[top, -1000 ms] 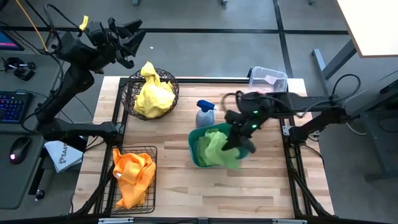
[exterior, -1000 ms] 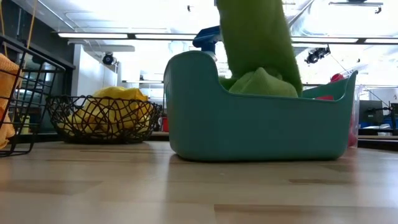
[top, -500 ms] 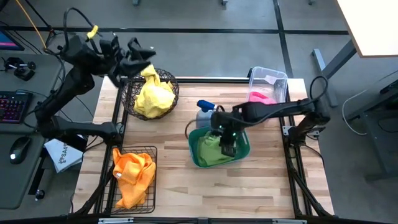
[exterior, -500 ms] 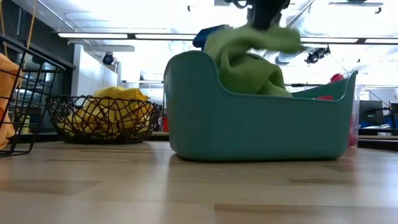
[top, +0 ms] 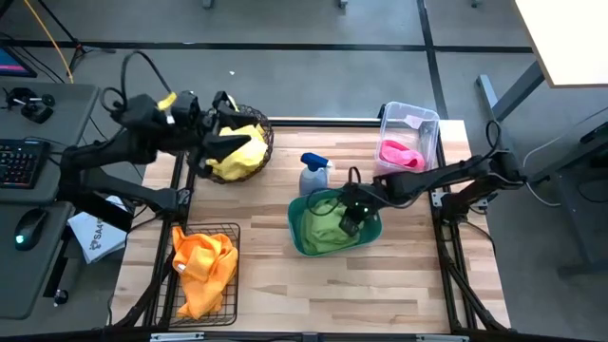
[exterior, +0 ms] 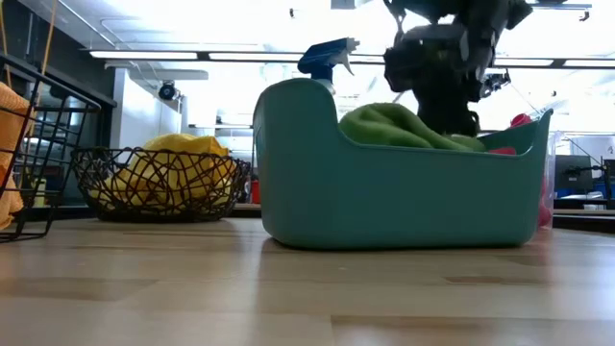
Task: Sort microfiber towel by color & place in baskets
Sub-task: Put the green towel into the blue bin
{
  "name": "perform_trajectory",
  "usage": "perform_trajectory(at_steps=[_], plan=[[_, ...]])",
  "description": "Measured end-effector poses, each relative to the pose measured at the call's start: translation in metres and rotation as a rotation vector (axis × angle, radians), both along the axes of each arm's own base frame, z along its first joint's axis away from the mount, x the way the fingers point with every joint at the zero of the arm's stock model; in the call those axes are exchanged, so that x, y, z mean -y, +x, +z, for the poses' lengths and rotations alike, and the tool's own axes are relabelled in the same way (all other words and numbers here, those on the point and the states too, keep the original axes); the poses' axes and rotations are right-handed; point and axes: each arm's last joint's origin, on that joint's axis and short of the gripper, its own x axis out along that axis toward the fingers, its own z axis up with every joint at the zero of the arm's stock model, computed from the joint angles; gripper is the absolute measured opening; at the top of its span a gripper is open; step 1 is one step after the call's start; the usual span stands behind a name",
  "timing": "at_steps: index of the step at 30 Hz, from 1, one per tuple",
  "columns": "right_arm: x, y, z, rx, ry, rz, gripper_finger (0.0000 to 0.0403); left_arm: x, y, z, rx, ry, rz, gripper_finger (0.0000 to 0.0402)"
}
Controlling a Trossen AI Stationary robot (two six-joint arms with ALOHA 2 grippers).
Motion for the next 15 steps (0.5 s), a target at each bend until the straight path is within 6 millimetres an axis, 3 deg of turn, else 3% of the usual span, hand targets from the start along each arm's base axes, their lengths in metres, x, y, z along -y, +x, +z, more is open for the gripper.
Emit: perform_trajectory(at_steps=[8, 15], plan=[[-0.002, 0.004, -0.005, 0.089, 0.005, -0.096, 0.0019, -0.003, 0.014, -0.026, -0.009, -0.065, 0.082, 0.0209], [-0.004, 0.012, 0.021, 0.115, -0.031, -0.026, 0.0116, -0.003, 0.011, -0.028, -0.017, -0.067, 0.105, 0.0209]])
